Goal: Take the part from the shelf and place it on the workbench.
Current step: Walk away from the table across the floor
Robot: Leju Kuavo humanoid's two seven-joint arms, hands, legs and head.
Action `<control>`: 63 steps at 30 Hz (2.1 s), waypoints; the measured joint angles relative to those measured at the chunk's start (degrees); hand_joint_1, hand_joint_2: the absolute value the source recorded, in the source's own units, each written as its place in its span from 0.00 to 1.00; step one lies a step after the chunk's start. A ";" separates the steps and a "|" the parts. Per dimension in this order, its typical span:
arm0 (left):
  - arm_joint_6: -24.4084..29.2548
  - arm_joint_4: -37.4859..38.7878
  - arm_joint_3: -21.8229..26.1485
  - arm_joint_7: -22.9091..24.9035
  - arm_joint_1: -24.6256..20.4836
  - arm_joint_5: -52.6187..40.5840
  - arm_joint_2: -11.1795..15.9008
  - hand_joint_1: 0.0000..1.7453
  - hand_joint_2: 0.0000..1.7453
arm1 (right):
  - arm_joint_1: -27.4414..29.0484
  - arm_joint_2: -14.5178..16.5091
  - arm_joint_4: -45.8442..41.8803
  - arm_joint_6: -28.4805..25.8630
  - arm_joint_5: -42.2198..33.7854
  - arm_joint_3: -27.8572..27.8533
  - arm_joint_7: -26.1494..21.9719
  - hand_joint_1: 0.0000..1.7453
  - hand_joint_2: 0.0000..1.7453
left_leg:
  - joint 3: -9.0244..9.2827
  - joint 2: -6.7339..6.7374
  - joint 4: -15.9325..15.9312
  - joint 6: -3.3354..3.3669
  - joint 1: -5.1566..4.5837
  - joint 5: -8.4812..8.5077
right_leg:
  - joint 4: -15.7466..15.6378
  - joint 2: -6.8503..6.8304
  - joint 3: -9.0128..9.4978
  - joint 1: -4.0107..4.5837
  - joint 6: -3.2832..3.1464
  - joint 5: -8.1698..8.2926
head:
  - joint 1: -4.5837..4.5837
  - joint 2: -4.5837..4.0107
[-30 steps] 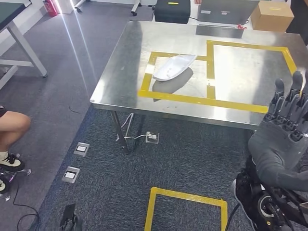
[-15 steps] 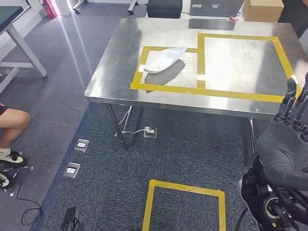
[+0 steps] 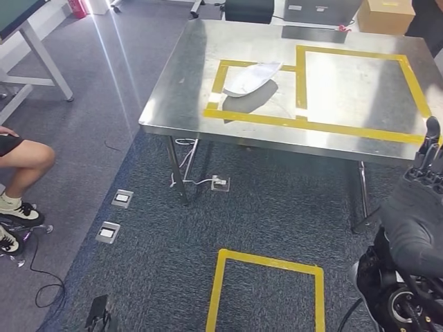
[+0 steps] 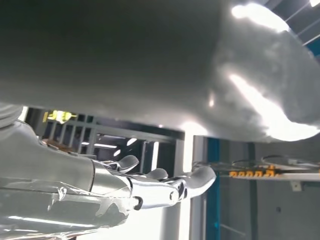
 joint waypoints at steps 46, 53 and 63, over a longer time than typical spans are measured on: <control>-0.51 0.11 0.00 -0.89 0.56 -0.15 -0.30 0.00 0.00 | 3.91 -0.52 -2.94 0.22 -0.36 -4.43 0.53 0.00 0.00 | -8.69 -0.36 18.83 -3.77 0.44 -8.99 | -18.36 -0.33 7.53 -0.16 -2.82 9.79 | -0.51 0.00; -0.58 0.11 0.01 -1.36 0.55 0.72 -0.37 0.00 0.00 | 3.21 -0.52 5.74 2.10 -4.51 -8.66 6.08 0.00 0.00 | 3.18 -0.48 0.88 -2.91 0.23 -3.44 | -17.51 -0.31 5.18 0.11 -1.12 11.65 | -1.76 0.00; -1.13 0.11 0.04 -1.10 1.19 0.42 -0.63 0.00 0.00 | -5.22 -0.91 60.65 9.29 -6.34 -12.06 11.00 0.00 1.00 | -1.29 -1.44 0.68 0.35 -0.46 0.23 | -2.32 -0.20 1.10 -0.17 0.50 3.75 | 1.09 0.00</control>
